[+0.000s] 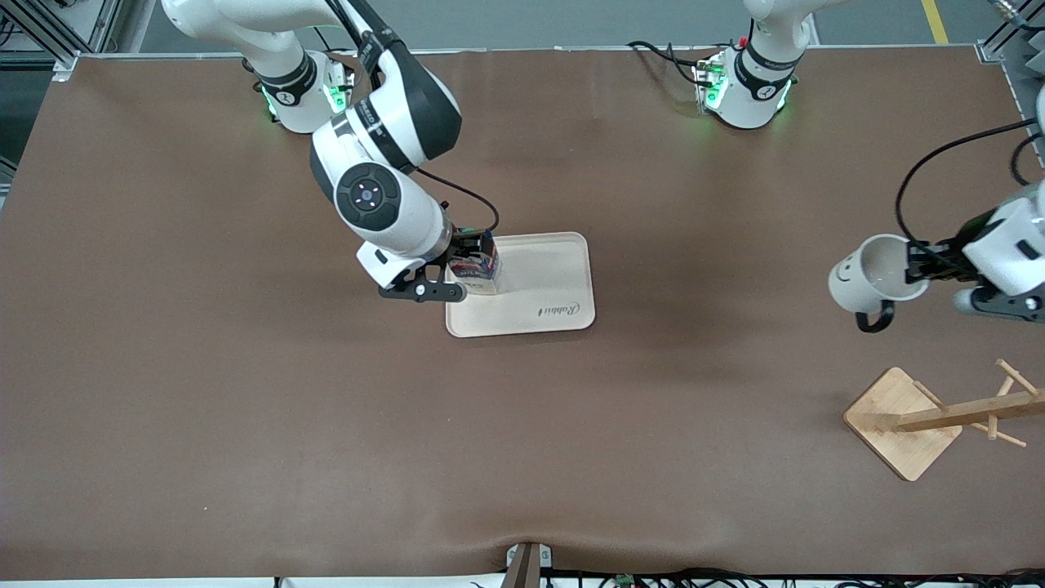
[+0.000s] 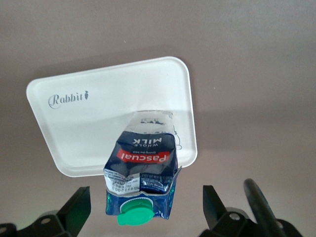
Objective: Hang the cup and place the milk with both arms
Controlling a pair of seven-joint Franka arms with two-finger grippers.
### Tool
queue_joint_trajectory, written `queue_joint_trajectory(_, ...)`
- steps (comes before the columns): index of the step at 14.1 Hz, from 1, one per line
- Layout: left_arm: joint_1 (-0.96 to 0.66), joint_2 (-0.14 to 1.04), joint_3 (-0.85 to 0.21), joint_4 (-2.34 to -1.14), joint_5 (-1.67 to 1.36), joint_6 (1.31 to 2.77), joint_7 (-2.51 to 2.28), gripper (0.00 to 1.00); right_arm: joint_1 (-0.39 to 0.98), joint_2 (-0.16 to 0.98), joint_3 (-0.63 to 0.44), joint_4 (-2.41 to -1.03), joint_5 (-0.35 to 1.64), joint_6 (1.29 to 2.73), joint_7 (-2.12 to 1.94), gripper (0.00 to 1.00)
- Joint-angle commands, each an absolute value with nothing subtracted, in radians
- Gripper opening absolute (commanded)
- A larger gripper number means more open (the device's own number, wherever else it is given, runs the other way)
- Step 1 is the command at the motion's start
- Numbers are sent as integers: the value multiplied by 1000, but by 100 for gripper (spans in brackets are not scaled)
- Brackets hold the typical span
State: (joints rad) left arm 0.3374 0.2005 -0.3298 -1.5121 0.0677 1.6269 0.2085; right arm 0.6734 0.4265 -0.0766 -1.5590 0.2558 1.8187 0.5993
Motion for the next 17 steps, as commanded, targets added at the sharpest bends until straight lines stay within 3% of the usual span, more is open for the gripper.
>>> queue_joint_trajectory(1, 389, 262, -331, -1434, 63, 1624, 340, 0, 710, 425, -87, -1580, 178, 1827, 670, 100)
queue_joint_trajectory(4, 433, 320, -331, -1370, 61, 1647, 437, 0, 721, 437, -86, -1586, 176, 1862, 713, 100)
queue_joint_trajectory(11, 471, 360, -278, -1364, 52, 1779, 589, 0, 768, 446, -86, -1675, 178, 2008, 735, 100)
queue_joint_trajectory(12, 474, 365, -278, -1364, 51, 1784, 591, 0, 767, 446, -86, -1675, 178, 2008, 735, 94)
queue_joint_trajectory(13, 479, 365, -276, -1364, 51, 1786, 592, 0, 765, 446, -86, -1675, 178, 2006, 735, 69)
queue_joint_trajectory(14, 494, 367, -278, -1362, 51, 1795, 594, 0, 759, 446, -86, -1675, 178, 2002, 735, 56)
queue_joint_trajectory(17, 500, 368, -278, -1359, 49, 1807, 594, 0, 726, 445, -87, -1666, 183, 1974, 733, 52)
